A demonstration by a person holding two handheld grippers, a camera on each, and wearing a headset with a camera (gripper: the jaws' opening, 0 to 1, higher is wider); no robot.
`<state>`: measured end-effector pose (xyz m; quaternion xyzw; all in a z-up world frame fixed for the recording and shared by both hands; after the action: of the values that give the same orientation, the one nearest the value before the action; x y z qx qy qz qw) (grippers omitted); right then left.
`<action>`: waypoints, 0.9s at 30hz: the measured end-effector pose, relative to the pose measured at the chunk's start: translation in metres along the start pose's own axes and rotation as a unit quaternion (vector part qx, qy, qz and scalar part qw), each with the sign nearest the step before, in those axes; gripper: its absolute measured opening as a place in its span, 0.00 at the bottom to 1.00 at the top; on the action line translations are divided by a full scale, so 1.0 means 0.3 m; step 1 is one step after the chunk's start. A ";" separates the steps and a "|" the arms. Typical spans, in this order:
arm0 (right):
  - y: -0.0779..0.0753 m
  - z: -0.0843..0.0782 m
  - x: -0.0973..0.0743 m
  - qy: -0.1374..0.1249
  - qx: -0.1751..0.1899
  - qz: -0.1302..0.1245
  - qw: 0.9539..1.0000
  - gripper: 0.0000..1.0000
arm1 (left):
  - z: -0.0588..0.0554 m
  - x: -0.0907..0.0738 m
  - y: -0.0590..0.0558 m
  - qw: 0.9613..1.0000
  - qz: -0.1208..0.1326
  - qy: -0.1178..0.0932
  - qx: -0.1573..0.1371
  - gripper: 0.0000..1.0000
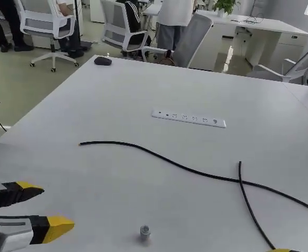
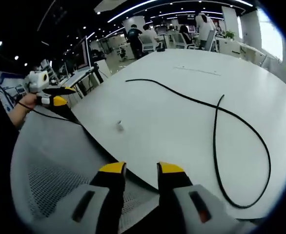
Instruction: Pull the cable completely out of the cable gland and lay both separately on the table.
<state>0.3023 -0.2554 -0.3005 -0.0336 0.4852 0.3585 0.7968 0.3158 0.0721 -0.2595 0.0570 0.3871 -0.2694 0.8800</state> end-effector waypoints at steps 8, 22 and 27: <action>0.049 0.000 0.028 0.009 -0.008 0.012 1.000 0.25 | 0.011 -0.014 -0.004 1.000 -0.001 -0.012 -0.010 0.56; 0.031 -0.006 0.019 0.016 -0.012 -0.002 1.000 0.28 | 0.005 0.000 -0.015 1.000 -0.007 -0.004 -0.004 0.56; 0.033 0.013 0.025 0.015 -0.013 -0.007 1.000 0.30 | 0.001 0.013 -0.023 1.000 -0.009 0.000 -0.002 0.56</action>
<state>0.3013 -0.2424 -0.3016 -0.0520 0.4919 0.3587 0.7916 0.3148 0.0645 -0.2613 0.0515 0.3880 -0.2768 0.8776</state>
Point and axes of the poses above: the centre of the closed fingertips' face, and the gripper's own axes: x roughly forward along the fingers, y roughly to its left, z roughly out of its top, the point moved 1 cm from there along -x, roughly backward along the fingers, and after that the axes turned 11 degrees about y, right-handed, at the moved point
